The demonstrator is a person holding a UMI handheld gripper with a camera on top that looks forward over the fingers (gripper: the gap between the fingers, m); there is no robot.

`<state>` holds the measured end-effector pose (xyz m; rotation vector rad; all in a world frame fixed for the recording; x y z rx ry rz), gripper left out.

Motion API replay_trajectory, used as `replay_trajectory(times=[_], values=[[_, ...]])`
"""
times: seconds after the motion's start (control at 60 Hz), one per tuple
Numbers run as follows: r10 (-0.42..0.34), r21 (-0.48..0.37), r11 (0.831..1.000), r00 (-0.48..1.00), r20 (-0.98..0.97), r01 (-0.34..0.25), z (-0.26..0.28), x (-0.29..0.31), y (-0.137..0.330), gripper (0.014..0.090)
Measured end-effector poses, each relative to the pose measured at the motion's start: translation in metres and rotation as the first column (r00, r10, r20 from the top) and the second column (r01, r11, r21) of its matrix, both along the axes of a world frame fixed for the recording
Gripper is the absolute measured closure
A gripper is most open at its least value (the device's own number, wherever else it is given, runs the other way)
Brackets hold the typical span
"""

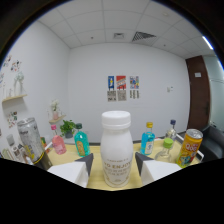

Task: Make me a cup of Mount Fuji.

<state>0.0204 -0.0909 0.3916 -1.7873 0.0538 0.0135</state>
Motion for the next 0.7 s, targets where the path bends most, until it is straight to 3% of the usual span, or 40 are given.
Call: replay_trajectory(times=[0.117, 0.4, 0.567, 0.7], values=[[-0.019, 0.008, 1.0, 0.999, 0.031, 0.019, -0.006, 0.007, 0.01, 0.0531], [0.036, 0.017, 0.999, 0.999, -0.025, -0.036, 0.006, -0.002, -0.009, 0.056], [0.047, 0.097, 0.994, 0.998, -0.031, -0.044, 0.04, 0.014, -0.048, 0.056], [0.046, 0.111, 0.993, 0.998, -0.036, -0.041, 0.022, 0.04, -0.087, 0.0562]])
